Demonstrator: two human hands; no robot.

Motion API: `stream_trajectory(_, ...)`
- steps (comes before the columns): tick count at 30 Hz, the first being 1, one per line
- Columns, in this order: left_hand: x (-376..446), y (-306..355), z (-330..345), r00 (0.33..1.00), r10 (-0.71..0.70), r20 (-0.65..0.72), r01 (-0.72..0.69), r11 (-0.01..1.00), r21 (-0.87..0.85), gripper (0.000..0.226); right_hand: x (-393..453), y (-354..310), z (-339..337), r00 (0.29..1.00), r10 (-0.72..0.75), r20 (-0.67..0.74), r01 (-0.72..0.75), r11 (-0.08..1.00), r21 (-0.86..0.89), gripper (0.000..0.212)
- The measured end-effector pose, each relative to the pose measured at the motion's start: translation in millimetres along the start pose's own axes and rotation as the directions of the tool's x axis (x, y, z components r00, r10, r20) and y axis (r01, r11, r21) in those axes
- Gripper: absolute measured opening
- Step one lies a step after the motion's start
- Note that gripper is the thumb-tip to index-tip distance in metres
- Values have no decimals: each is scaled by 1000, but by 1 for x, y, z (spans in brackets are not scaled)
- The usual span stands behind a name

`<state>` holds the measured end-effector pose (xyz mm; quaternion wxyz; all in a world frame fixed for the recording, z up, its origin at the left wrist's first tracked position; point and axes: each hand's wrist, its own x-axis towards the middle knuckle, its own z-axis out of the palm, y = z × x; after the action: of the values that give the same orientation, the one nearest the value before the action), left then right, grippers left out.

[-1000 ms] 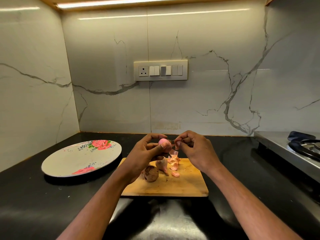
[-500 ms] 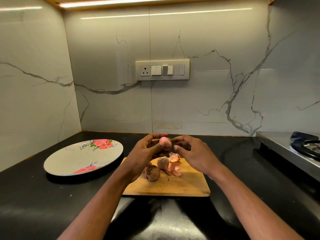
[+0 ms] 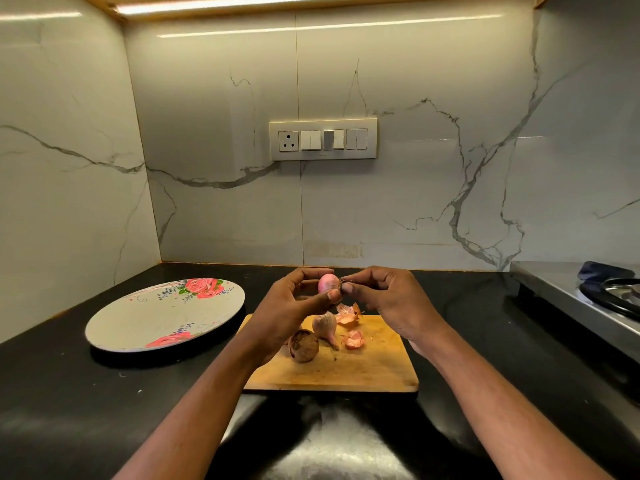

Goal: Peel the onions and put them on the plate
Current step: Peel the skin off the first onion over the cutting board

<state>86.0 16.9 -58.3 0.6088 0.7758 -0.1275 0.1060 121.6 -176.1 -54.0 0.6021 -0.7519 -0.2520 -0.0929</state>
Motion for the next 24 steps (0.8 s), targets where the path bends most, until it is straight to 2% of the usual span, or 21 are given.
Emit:
stream_trajectory(4,2,-5,2,996,82,-38,-74,980,185,49,0,0,0,997,-77,-17,67,946,-319,7)
stream_trajectory(8,2,-9,3,983,170,-64,-141,936,322,50,-1,3,3,994,-103,-28,81,895,-439,4)
stream_trajectory(12,2,-8,7,959,246,-142,-180,913,366,49,0,0,6,991,-97,-93,46,897,-439,7)
stream_trajectory(17,3,-10,12,944,243,-225,-145,915,378,47,-1,-3,15,979,-95,-179,3,891,-454,10)
stream_trajectory(19,3,-10,6,920,216,-327,-90,929,360,44,0,-4,11,959,-123,-256,-9,888,-459,9)
stream_trajectory(21,4,-8,-3,900,135,-414,-28,967,255,43,2,-4,2,945,-127,-302,-2,919,-393,9)
stream_trajectory(24,3,-4,-5,930,71,-360,-23,991,134,42,0,0,-8,984,-16,-175,-49,932,-358,13)
